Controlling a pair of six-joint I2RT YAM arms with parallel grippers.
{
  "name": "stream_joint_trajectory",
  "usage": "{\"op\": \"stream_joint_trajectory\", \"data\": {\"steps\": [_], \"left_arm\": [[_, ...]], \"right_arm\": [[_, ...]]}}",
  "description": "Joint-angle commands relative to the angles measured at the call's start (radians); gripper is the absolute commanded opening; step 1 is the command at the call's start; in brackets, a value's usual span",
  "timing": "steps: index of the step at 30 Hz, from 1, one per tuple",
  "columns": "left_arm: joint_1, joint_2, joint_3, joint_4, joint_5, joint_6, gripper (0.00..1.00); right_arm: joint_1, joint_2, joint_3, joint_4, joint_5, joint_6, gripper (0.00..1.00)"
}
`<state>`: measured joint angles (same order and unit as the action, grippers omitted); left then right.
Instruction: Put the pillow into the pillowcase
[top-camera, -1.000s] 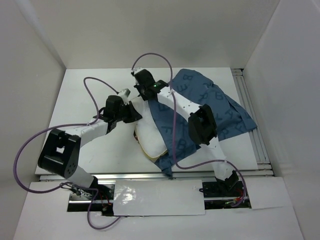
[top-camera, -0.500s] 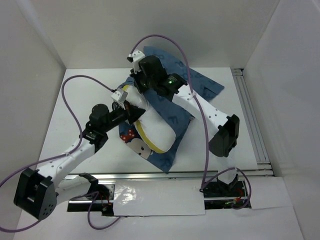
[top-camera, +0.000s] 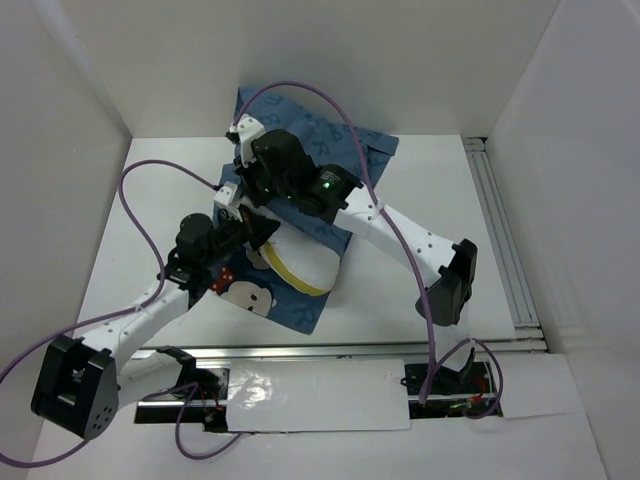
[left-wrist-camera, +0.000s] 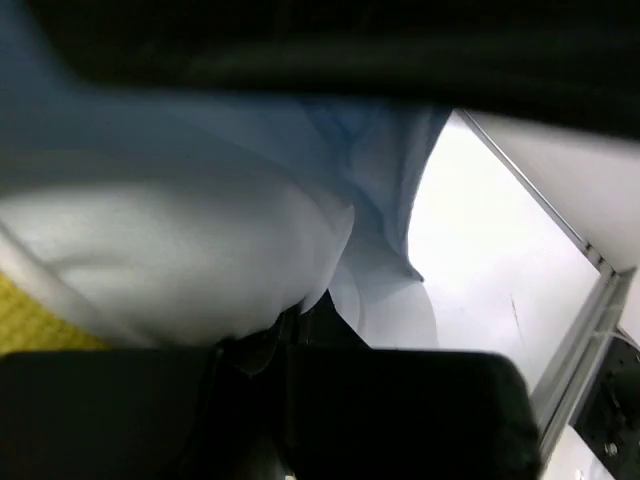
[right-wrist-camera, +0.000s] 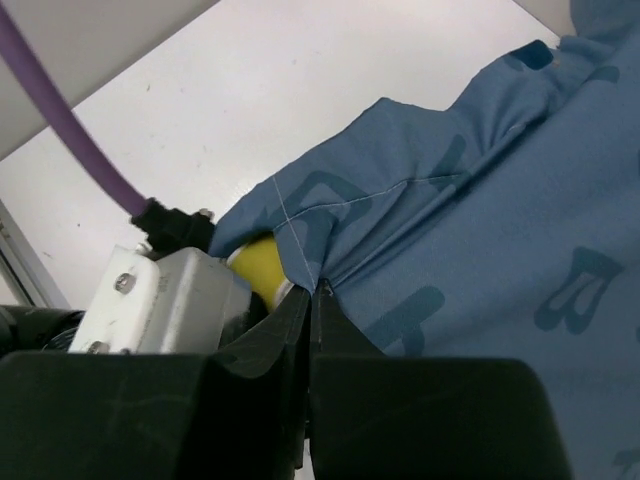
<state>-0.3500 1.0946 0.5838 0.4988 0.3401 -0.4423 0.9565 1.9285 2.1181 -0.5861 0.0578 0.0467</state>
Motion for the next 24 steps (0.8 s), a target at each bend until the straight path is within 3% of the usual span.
{"op": "stream_joint_trajectory", "data": {"steps": [1,5,7,9,14,19,21,22,24], "left_arm": [[0.009,-0.087,0.002,0.089,-0.134,-0.004,0.00],[0.020,-0.061,-0.009,0.047,-0.356,-0.102,0.00],[0.045,-0.013,-0.024,0.102,-0.409,-0.154,0.00],[0.054,0.062,-0.055,0.257,-0.409,-0.180,0.00],[0.054,0.163,-0.055,0.320,-0.573,-0.262,0.00],[0.063,0.222,-0.053,0.287,-0.595,-0.319,0.01],[0.063,0.231,-0.018,0.163,-0.581,-0.335,0.25],[0.063,0.231,-0.006,0.123,-0.581,-0.335,0.47],[0.063,0.231,0.014,0.011,-0.556,-0.335,0.58]], "right_arm": [[0.036,-0.083,0.005,0.040,0.019,0.051,0.01],[0.036,-0.062,0.014,0.040,-0.110,0.062,0.00],[0.036,-0.062,0.003,0.054,-0.206,0.073,0.00],[0.036,-0.062,-0.007,0.077,-0.220,0.073,0.00],[0.025,0.029,0.003,0.057,-0.220,0.114,0.00],[-0.015,0.108,0.014,0.068,-0.319,0.151,0.12],[-0.050,0.150,0.035,0.043,-0.319,0.160,0.17],[-0.061,0.161,0.036,0.043,-0.319,0.160,0.27],[-0.094,0.184,0.045,0.029,-0.319,0.160,0.36]]}}
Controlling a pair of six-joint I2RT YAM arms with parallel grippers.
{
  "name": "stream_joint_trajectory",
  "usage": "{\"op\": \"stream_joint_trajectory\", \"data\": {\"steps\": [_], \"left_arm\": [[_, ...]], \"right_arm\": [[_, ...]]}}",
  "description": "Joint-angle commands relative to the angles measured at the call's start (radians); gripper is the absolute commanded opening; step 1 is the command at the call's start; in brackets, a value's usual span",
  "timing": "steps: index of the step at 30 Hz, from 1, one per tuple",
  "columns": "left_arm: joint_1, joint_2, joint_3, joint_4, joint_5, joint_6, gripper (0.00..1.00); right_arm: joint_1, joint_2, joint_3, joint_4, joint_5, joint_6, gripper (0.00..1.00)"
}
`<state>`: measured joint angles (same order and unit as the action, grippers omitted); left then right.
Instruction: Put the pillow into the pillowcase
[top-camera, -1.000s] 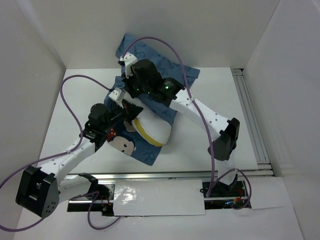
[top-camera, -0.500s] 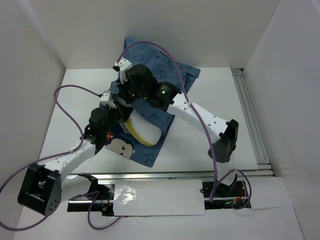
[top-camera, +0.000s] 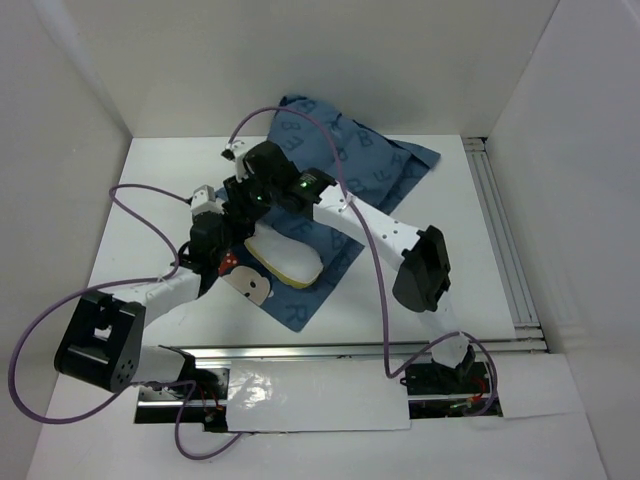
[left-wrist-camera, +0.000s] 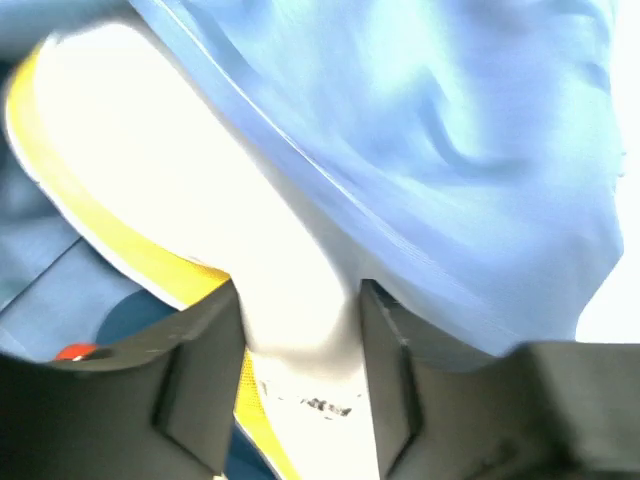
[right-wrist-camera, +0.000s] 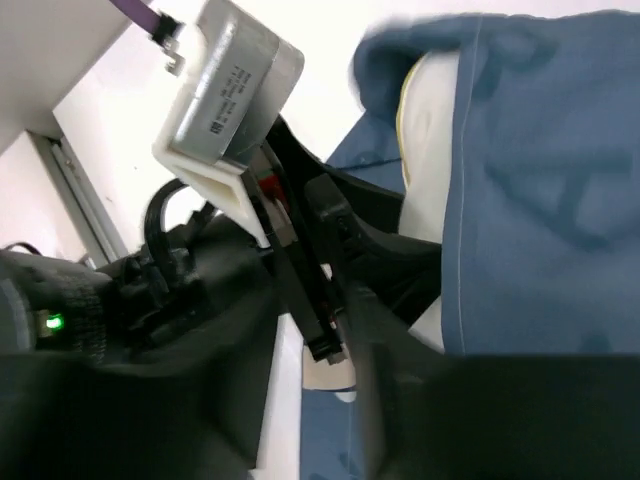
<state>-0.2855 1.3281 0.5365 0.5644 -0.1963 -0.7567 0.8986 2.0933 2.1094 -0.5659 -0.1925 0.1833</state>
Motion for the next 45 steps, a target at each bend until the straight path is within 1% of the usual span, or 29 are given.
{"op": "stream_joint_trajectory", "data": {"steps": [1,2,5,6,8,9,10,12,13,15,17,20,21,22,23,24,27,29,31,32,33,34,35,36,37,38,40,42,45], "left_arm": [[-0.001,-0.003,0.077,-0.098,-0.020,-0.021,0.60],[-0.001,-0.003,0.077,-0.136,-0.008,-0.021,0.60],[0.008,-0.046,0.057,-0.239,-0.017,-0.044,0.60],[0.008,-0.082,0.036,-0.256,-0.017,-0.044,0.62],[0.008,-0.121,0.026,-0.310,0.024,-0.044,0.68],[0.008,-0.154,0.017,-0.325,0.050,-0.021,0.98],[0.017,-0.167,0.017,-0.339,0.087,-0.001,1.00],[0.017,-0.176,0.026,-0.400,0.167,0.008,1.00],[0.017,-0.185,0.026,-0.420,0.188,0.019,1.00],[0.017,-0.185,0.026,-0.432,0.233,0.019,1.00],[0.017,-0.185,0.010,-0.422,0.264,0.019,1.00],[0.008,-0.156,-0.009,-0.379,0.285,0.010,0.93],[0.008,-0.141,-0.009,-0.379,0.276,0.019,0.87],[0.008,-0.104,0.018,-0.411,0.276,0.019,0.84],[0.008,-0.086,0.029,-0.420,0.276,0.028,0.81],[0.008,-0.066,0.039,-0.420,0.267,0.028,0.78],[0.026,0.002,0.060,-0.420,0.290,0.039,0.75],[0.026,0.055,0.074,-0.410,0.290,0.051,0.74],[0.046,0.098,0.135,-0.400,0.299,0.088,0.74],[0.046,0.123,0.163,-0.400,0.299,0.100,0.74],[0.046,0.176,0.195,-0.420,0.299,0.111,0.74],[0.046,0.206,0.256,-0.441,0.299,0.129,0.74],[0.046,0.232,0.285,-0.442,0.299,0.129,0.74],[0.046,0.259,0.311,-0.452,0.299,0.138,0.74],[0.055,0.305,0.338,-0.452,0.337,0.151,0.73],[0.055,0.324,0.376,-0.443,0.362,0.160,0.73],[0.055,0.361,0.411,-0.419,0.443,0.172,0.70],[0.055,0.361,0.424,-0.403,0.489,0.172,0.68],[0.055,0.347,0.392,-0.357,0.531,0.161,0.65]], "right_arm": [[-0.049,0.019,0.040,0.009,-0.068,0.015,0.46],[-0.062,0.019,0.031,-0.003,-0.077,0.015,0.53],[-0.113,-0.028,-0.060,0.018,-0.078,0.015,0.57],[-0.125,-0.079,-0.093,0.050,-0.065,0.015,0.64],[-0.162,-0.140,-0.221,0.092,-0.036,0.025,0.65],[-0.188,-0.212,-0.270,0.144,0.000,0.025,0.69],[-0.200,-0.246,-0.367,0.168,0.023,0.025,0.71],[-0.231,-0.335,-0.452,0.211,0.095,0.048,0.75],[-0.268,-0.352,-0.509,0.240,0.113,0.048,0.80],[-0.309,-0.363,-0.523,0.241,0.198,0.048,0.86],[-0.375,-0.326,-0.487,0.230,0.243,0.022,0.89],[-0.449,-0.207,-0.409,0.270,0.306,-0.076,0.92],[-0.461,-0.163,-0.372,0.270,0.327,-0.117,0.93],[-0.486,-0.062,-0.286,0.270,0.358,-0.139,0.93],[-0.497,-0.009,-0.241,0.270,0.375,-0.157,0.93],[-0.506,0.099,-0.198,0.270,0.384,-0.191,0.93],[-0.524,0.235,-0.048,0.200,0.384,-0.203,0.89],[-0.524,0.283,-0.075,0.172,0.373,-0.187,0.87],[-0.524,0.237,-0.179,0.201,0.384,-0.136,0.87],[-0.524,0.205,-0.310,0.224,0.384,-0.107,0.87],[-0.524,0.167,-0.384,0.239,0.384,-0.081,0.87],[-0.524,0.080,-0.458,0.250,0.384,-0.027,0.88],[-0.533,0.030,-0.602,0.259,0.384,0.007,0.88],[-0.533,-0.020,-0.674,0.273,0.374,0.027,0.88],[-0.533,-0.071,-0.739,0.273,0.373,0.066,0.88],[-0.533,-0.176,-0.849,0.273,0.373,0.083,0.88],[-0.524,-0.330,-0.945,0.287,0.366,0.102,0.88],[-0.524,-0.406,-0.994,0.265,0.393,0.111,0.90],[-0.515,-0.496,-0.964,0.186,0.514,0.111,0.91]]}}
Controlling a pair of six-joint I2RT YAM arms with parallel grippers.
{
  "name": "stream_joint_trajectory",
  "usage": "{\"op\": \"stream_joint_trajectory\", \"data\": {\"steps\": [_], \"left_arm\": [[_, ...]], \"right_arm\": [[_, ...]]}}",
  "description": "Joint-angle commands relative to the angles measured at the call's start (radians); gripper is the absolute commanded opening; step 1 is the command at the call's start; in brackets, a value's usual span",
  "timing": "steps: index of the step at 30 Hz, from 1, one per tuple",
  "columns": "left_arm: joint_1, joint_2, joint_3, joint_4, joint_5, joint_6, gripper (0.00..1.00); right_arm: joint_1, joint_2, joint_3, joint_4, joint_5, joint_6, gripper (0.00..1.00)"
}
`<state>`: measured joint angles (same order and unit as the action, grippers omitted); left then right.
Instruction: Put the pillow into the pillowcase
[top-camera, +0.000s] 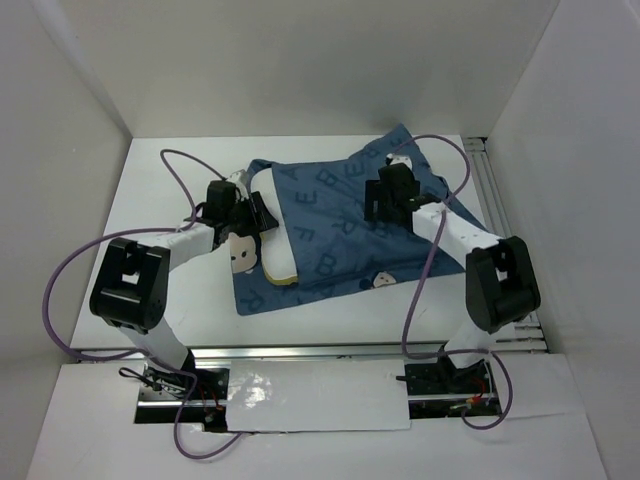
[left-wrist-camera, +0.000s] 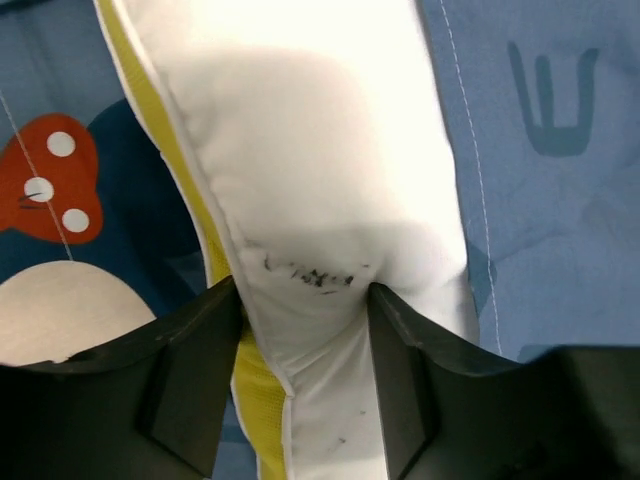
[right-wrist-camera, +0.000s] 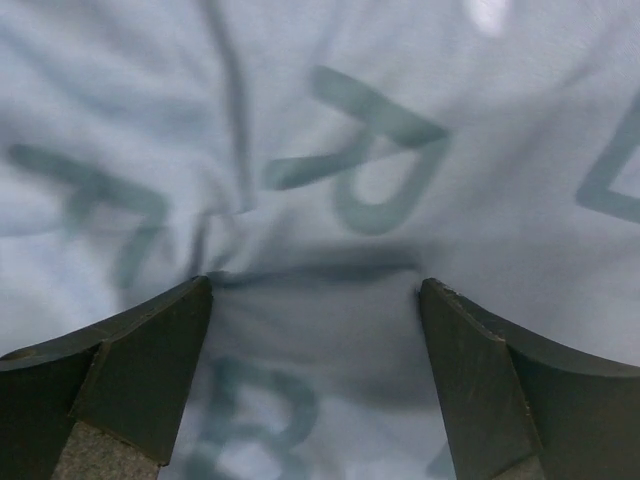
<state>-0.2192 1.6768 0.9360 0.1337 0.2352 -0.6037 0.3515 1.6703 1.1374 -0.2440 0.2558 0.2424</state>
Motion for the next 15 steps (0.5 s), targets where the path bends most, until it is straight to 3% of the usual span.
{"op": "stream_joint_trajectory", "data": {"steps": [1,7,12,15], "left_arm": [[-0.011,-0.011,-0.022,0.098,0.114,0.009,0.63],[-0.020,-0.058,-0.082,0.112,0.115,-0.022,0.68],[-0.020,-0.095,-0.101,0.101,0.093,-0.041,0.69],[-0.020,-0.104,-0.101,0.110,0.113,-0.041,0.64]], "right_arm": [[0.032,-0.089,0.028,-0.161,0.091,0.052,0.92],[0.193,-0.118,0.179,-0.271,0.200,0.049,0.92],[0.346,-0.012,0.271,-0.262,0.087,-0.003,0.92],[0.414,0.051,0.314,-0.227,-0.011,-0.026,0.80]]}}
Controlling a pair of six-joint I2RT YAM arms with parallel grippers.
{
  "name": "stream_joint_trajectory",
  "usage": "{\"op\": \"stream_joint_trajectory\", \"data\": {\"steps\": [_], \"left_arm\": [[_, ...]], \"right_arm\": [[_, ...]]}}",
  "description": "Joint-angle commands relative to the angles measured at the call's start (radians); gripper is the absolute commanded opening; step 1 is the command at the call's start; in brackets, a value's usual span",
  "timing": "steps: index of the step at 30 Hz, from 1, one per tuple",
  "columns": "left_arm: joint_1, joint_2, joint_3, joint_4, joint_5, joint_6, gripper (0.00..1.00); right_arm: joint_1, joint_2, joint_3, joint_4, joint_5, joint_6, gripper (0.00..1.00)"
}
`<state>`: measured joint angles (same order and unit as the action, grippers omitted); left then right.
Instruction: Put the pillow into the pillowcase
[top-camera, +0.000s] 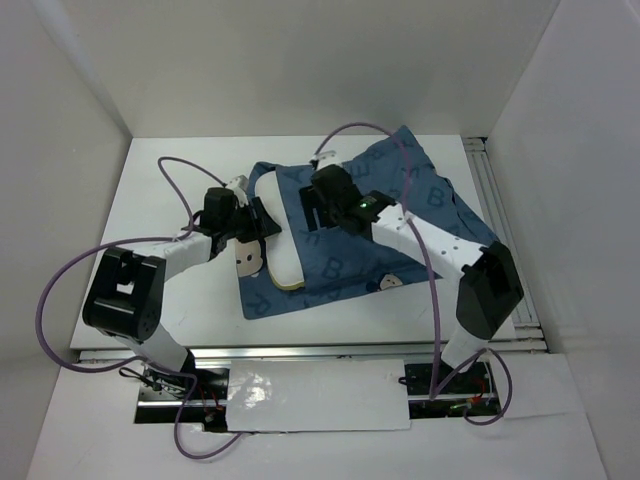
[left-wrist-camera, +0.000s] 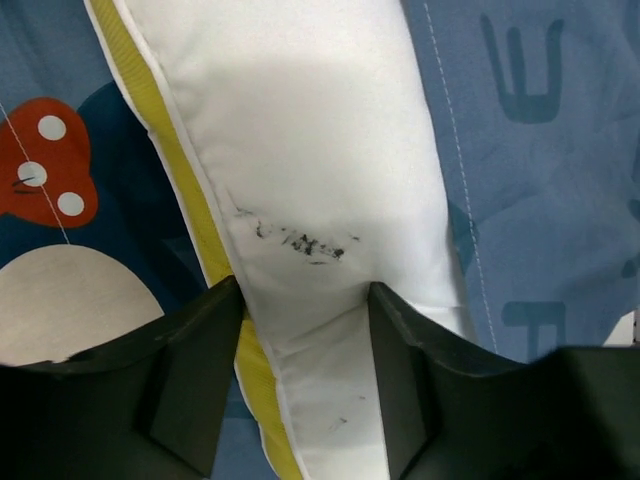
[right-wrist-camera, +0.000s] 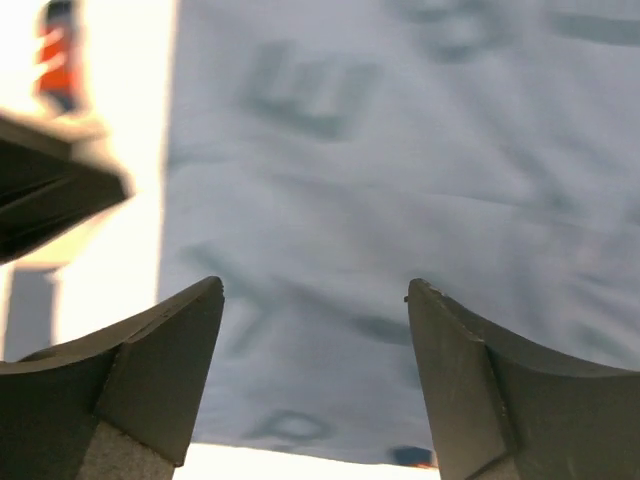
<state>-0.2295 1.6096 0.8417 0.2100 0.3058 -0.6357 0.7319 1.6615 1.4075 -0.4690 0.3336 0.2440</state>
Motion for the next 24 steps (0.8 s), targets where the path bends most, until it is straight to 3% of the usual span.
{"op": "stream_joint_trajectory", "data": {"steps": [1,2,9,14,17,18,24], "left_arm": [[-0.010,-0.037,-0.007,0.043,0.042,-0.009,0.61],[-0.010,-0.037,-0.016,0.055,0.056,-0.009,0.55],[-0.010,-0.016,-0.026,0.101,0.085,-0.018,0.42],[-0.010,0.002,-0.046,0.123,0.108,-0.027,0.31],[-0.010,0.003,-0.055,0.132,0.108,-0.018,0.26],[-0.010,0.003,-0.055,0.132,0.108,-0.018,0.24],[-0.010,0.003,-0.064,0.141,0.108,-0.009,0.18]], "right_arm": [[0.058,0.076,0.073,0.009,-0.117,-0.044,0.80],[0.072,0.093,0.090,0.009,-0.140,-0.045,0.79],[0.107,0.207,0.159,-0.020,-0.212,-0.069,0.74],[0.097,0.225,0.159,-0.029,-0.124,-0.037,0.37],[0.096,0.225,0.159,-0.030,-0.067,-0.023,0.21],[0.096,0.225,0.168,-0.030,-0.056,-0.014,0.02],[0.096,0.189,0.156,-0.020,-0.031,-0.014,0.00]]}}
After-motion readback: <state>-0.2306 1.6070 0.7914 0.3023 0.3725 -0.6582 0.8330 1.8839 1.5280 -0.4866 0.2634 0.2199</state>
